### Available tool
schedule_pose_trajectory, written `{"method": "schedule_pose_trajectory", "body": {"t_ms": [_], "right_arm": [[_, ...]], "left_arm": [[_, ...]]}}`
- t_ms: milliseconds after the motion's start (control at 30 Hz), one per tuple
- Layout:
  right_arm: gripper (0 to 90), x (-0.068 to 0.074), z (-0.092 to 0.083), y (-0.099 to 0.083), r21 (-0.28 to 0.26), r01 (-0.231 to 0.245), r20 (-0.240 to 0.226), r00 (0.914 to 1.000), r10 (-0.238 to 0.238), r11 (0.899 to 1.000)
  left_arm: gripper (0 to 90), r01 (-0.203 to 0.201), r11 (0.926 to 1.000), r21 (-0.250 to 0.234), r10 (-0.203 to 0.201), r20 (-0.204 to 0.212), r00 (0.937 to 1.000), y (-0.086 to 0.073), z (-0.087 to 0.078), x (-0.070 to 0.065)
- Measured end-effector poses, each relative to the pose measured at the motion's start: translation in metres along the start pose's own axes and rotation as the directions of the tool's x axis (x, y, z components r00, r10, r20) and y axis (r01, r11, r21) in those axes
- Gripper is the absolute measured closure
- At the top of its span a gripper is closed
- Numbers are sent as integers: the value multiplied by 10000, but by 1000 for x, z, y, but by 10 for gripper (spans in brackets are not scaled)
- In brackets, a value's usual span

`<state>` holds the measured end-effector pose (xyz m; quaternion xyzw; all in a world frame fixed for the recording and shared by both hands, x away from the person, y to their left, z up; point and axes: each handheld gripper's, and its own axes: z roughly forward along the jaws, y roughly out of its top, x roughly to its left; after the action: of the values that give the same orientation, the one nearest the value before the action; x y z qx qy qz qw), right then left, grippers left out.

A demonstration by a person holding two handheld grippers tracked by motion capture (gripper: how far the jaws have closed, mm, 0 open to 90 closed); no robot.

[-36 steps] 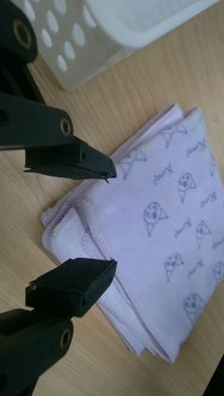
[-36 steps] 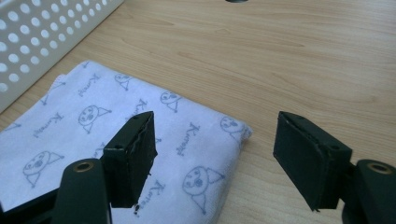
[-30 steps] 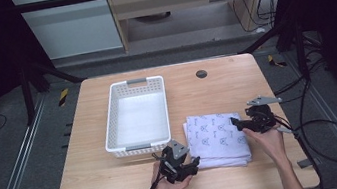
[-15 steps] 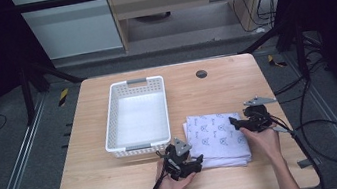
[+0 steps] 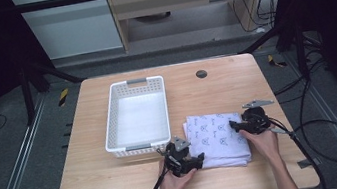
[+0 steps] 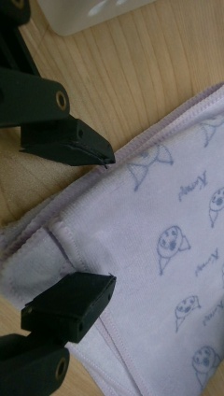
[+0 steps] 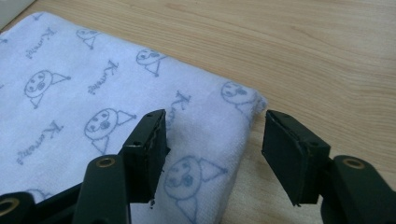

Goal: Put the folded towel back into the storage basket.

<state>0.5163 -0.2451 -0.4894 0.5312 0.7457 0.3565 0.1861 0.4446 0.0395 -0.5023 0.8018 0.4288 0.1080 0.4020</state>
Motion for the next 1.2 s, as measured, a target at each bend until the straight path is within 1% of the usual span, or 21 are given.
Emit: {"method": "schedule_pose_trajectory", "body": {"t_ms": [100, 167, 200, 233, 267, 367, 600, 700, 767, 867, 1000, 1067, 1200], "right_arm": [[413, 0, 2, -1, 65, -14, -2, 10000, 15, 10000], [434, 0, 3, -1, 106, -46, -27, 10000, 46, 9999], [458, 0, 3, -1, 140, -118, -65, 9999, 119, 9998], [478, 0, 4, -2, 188, -193, -174, 9997, 196, 9996], [478, 0, 4, -2, 204, -256, -192, 9995, 260, 9995], [511, 0, 5, -2, 255, -406, -272, 9988, 413, 9988], [591, 0, 5, -2, 316, -657, -497, 9965, 672, 9973], [665, 1, 5, -1, 376, -869, -649, 9939, 892, 9955], [698, 1, 4, -1, 370, -897, -696, 9933, 921, 9953], [732, 0, 1, 0, 343, -965, -735, 9924, 988, 9947], [749, 0, -5, 3, 42, -925, -875, 9919, 925, 9957], [751, 1, -12, 5, -109, -937, -1031, 9904, 921, 9955], [751, 4, -22, 8, -258, -606, -1044, 9929, 576, 9978]], "left_arm": [[345, -178, 9998, -77, 177, -155, 9997, -1, 1, -2], [348, -156, 9999, -37, 156, -169, 9997, -1, 1, -3], [351, -140, 9999, 15, 140, -152, 9998, 0, 1, -3], [360, -148, 9999, 26, 149, -159, 9998, 0, 1, -3], [367, -197, 9998, 72, 199, -161, 9997, 0, 1, -4], [412, -142, 9997, 180, 145, -187, 9997, 2, 1, -7], [551, 211, 9991, 374, -208, -88, 9997, 4, 0, -10], [630, 142, 9995, 275, -135, -223, 9997, 5, 0, -13], [674, 112, 9996, 245, -104, -307, 9995, 6, -1, -15], [713, 36, 9998, 173, -28, -420, 9991, 7, -1, -17], [739, 195, 9998, 27, -194, -209, 9996, 7, -4, -14], [745, 264, 9996, -76, -263, 16, 9997, 8, -8, -14], [749, 147, 9995, -285, -140, 228, 9996, 10, -16, -16]]}}
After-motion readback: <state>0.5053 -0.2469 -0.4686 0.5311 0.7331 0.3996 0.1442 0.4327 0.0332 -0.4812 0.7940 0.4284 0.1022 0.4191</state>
